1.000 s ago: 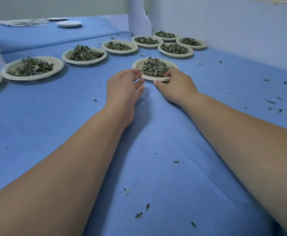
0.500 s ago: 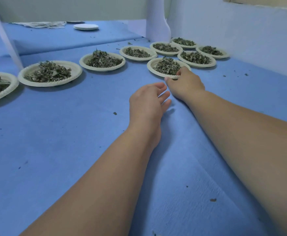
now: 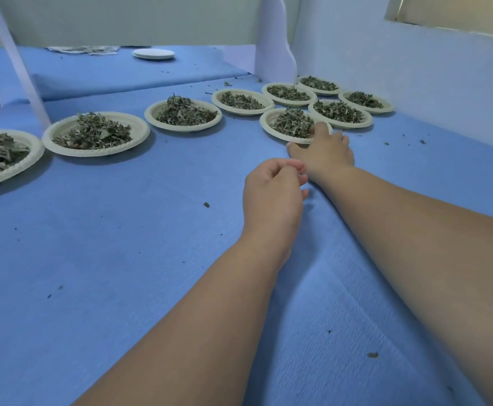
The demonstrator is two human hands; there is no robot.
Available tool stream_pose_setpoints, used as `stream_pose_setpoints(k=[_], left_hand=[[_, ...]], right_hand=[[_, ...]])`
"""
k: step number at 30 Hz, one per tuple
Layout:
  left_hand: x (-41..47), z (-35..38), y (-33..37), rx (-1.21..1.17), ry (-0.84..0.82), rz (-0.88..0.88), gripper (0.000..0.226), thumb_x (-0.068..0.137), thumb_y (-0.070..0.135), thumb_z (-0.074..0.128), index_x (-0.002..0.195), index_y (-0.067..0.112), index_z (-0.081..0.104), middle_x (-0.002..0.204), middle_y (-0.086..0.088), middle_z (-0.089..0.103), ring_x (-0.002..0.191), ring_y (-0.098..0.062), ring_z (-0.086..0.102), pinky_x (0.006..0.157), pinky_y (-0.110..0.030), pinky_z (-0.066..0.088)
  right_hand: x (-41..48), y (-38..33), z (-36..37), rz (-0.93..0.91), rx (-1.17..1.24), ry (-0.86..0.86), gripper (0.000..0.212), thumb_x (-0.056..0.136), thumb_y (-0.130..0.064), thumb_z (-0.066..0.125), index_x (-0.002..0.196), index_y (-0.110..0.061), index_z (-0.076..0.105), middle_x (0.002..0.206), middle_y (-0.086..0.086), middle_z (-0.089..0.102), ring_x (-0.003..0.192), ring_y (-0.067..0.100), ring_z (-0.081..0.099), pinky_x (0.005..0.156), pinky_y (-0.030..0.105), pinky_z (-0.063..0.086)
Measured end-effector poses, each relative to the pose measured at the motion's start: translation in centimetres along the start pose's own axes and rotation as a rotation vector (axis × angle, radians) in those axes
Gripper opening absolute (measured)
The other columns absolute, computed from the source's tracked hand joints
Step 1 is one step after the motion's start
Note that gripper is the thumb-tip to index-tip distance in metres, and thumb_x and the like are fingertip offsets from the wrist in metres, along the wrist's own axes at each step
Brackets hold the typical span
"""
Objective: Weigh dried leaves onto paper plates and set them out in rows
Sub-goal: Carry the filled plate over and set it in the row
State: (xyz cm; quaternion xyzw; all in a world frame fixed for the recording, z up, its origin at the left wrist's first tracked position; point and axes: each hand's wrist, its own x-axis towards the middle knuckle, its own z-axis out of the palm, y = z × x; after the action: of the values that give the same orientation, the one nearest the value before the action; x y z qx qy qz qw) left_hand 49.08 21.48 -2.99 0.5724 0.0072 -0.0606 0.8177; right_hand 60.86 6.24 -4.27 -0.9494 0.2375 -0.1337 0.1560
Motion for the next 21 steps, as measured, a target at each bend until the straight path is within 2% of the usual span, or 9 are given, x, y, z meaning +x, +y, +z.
stream_pose_setpoints(k=[3, 6, 10, 14, 17, 19, 21], left_hand=[[-0.2, 0.1, -0.2, 0.084, -0.01, 0.017, 0.02, 0.082, 0.008, 0.053, 0.082, 0.019, 0.07, 0.091, 0.001, 0.076, 0.096, -0.022, 0.075, 0.088, -0.04, 0.062], [-0.3, 0.1, -0.1, 0.127, -0.017, 0.044, 0.024, 0.066, 0.017, 0.05, 0.079, 0.021, 0.07, 0.089, 0.003, 0.077, 0.093, -0.02, 0.075, 0.084, -0.04, 0.063], [-0.3, 0.2, -0.6, 0.274, -0.043, 0.104, 0.025, 0.072, 0.013, 0.051, 0.085, 0.02, 0.071, 0.087, 0.004, 0.076, 0.094, -0.018, 0.074, 0.086, -0.043, 0.061], [-1.0, 0.6, -1.1, 0.554, -0.078, 0.222, 0.023, 0.087, 0.016, 0.056, 0.104, 0.026, 0.069, 0.101, 0.011, 0.071, 0.092, -0.004, 0.064, 0.074, -0.023, 0.046], [-1.8, 1.1, -1.4, 0.745, -0.141, 0.359, 0.032, 0.093, 0.011, 0.055, 0.12, 0.022, 0.069, 0.118, 0.006, 0.071, 0.11, -0.008, 0.063, 0.087, -0.021, 0.044], [-2.7, 1.6, -1.6, 0.82, -0.192, 0.469, 0.037, 0.092, 0.008, 0.053, 0.123, 0.021, 0.069, 0.117, 0.003, 0.073, 0.11, -0.011, 0.063, 0.092, -0.023, 0.046], [-3.7, 2.2, -1.6, 0.828, -0.219, 0.507, 0.04, 0.093, 0.008, 0.051, 0.126, 0.022, 0.069, 0.116, 0.001, 0.074, 0.106, -0.011, 0.064, 0.093, -0.025, 0.048]], right_hand=[[-1.4, 0.4, -0.1, -0.076, -0.126, -0.002, 0.078, 0.09, -0.055, 0.049, 0.156, -0.021, 0.023, 0.168, 0.02, 0.002, 0.155, 0.035, -0.001, 0.121, 0.058, 0.008], [-3.1, 1.4, -0.5, -0.138, -0.176, -0.043, 0.074, 0.097, -0.054, 0.04, 0.16, -0.023, 0.015, 0.168, 0.018, -0.006, 0.155, 0.035, -0.008, 0.121, 0.059, 0.002], [-5.4, 2.9, -1.3, -0.191, -0.179, -0.069, 0.073, 0.1, -0.054, 0.037, 0.161, -0.023, 0.011, 0.168, 0.017, -0.005, 0.155, 0.035, -0.007, 0.122, 0.058, 0.005], [-7.9, 4.3, -2.4, -0.201, -0.109, -0.119, 0.076, 0.098, -0.053, 0.037, 0.162, -0.022, 0.009, 0.169, 0.018, -0.001, 0.156, 0.033, -0.004, 0.123, 0.054, 0.008], [-10.1, 5.2, -3.6, -0.198, -0.069, -0.163, 0.076, 0.099, -0.049, 0.04, 0.162, -0.021, 0.008, 0.169, 0.017, 0.0, 0.156, 0.032, -0.001, 0.124, 0.052, 0.009], [-11.9, 5.8, -4.9, -0.201, 0.024, -0.186, 0.077, 0.098, -0.042, 0.045, 0.162, -0.019, 0.008, 0.169, 0.015, 0.002, 0.156, 0.029, 0.0, 0.124, 0.051, 0.01], [-14.0, 6.6, -6.3, -0.195, 0.209, -0.167, 0.076, 0.097, -0.036, 0.051, 0.16, -0.017, 0.014, 0.168, 0.011, 0.01, 0.156, 0.024, 0.006, 0.124, 0.046, 0.014]])
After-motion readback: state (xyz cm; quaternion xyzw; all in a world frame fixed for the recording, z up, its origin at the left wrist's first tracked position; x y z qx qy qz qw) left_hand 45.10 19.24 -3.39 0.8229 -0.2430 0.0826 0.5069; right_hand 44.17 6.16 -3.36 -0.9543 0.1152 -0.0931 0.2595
